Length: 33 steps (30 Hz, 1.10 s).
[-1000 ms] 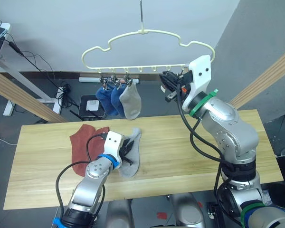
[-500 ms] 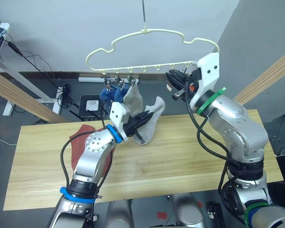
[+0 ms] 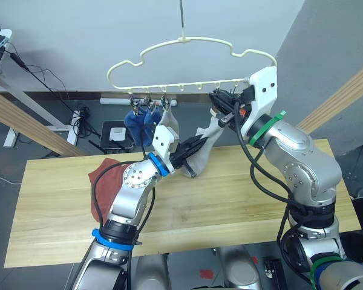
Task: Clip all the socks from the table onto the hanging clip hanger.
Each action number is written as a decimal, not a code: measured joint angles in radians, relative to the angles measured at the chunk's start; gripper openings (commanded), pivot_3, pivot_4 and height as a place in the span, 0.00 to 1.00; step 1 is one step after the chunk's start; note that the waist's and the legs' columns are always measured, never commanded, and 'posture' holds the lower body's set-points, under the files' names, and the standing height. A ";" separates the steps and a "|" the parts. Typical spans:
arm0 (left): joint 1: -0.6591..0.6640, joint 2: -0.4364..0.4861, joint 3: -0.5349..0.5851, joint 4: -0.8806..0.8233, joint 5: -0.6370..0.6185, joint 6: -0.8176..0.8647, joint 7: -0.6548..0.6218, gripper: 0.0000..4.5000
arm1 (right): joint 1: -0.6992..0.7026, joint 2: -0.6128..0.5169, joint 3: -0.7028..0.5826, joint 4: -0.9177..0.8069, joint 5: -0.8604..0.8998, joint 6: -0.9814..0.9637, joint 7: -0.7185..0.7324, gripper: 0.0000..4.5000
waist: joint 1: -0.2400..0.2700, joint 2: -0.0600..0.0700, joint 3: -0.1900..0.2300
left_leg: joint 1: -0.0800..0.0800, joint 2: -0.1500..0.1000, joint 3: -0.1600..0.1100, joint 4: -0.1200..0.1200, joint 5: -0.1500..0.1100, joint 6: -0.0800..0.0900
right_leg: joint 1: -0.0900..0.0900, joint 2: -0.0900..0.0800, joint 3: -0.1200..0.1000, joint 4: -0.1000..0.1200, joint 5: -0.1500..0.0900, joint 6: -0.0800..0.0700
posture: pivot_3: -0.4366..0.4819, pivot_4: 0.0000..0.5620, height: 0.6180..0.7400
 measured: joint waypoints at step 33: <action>-0.050 -0.018 0.013 0.029 -0.003 -0.012 0.018 0.00 | 0.003 -0.009 0.001 -0.001 0.029 0.023 -0.003 0.55 | 0.001 0.000 0.000 | 0.000 0.000 0.000 -0.001 0.000 0.000 | 0.000 0.000 0.000 -0.002 0.000 0.000 | 0.16 0.69 0.92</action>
